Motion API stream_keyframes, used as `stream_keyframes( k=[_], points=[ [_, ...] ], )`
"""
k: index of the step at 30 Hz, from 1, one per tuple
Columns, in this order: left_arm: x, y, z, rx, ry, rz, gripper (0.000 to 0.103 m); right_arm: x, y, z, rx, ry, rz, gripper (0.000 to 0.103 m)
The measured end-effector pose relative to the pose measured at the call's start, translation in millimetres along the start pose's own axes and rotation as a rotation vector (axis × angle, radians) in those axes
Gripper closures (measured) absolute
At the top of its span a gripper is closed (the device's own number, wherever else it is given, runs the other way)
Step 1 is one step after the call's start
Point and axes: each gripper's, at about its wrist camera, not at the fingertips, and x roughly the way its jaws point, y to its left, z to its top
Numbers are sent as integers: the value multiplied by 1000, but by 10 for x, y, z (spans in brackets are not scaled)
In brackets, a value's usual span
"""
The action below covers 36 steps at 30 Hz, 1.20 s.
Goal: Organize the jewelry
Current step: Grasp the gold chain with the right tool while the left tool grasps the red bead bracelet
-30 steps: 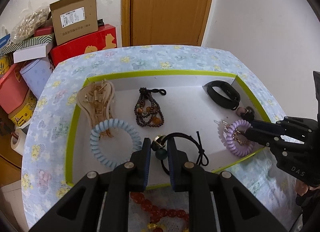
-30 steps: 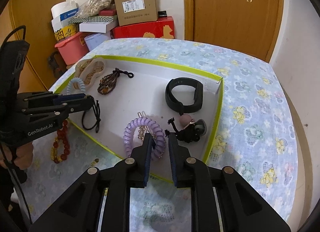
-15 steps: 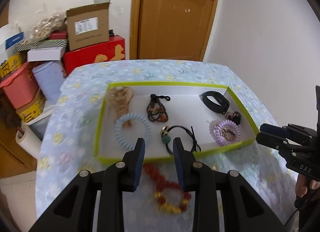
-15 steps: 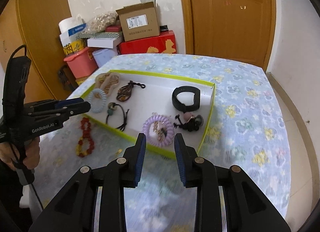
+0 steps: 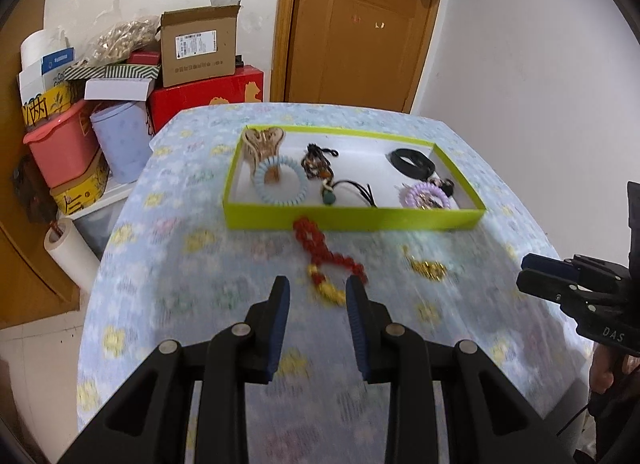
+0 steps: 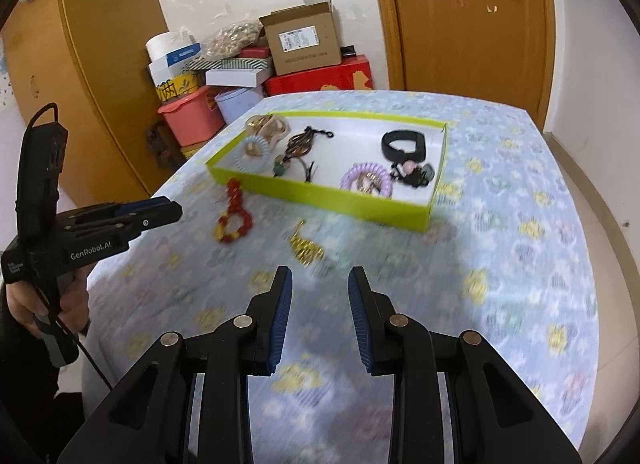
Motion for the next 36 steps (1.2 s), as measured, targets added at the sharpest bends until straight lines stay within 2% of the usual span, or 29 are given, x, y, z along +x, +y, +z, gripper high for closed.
stream_keyframes(
  k=[17, 36],
  points=[
    [-60, -54, -166, -14, 11, -20, 73, 62, 130, -121, -25, 30, 0, 73],
    [121, 92, -94, -42, 24, -27, 73, 729, 214, 64, -70, 112, -19, 73]
  ],
)
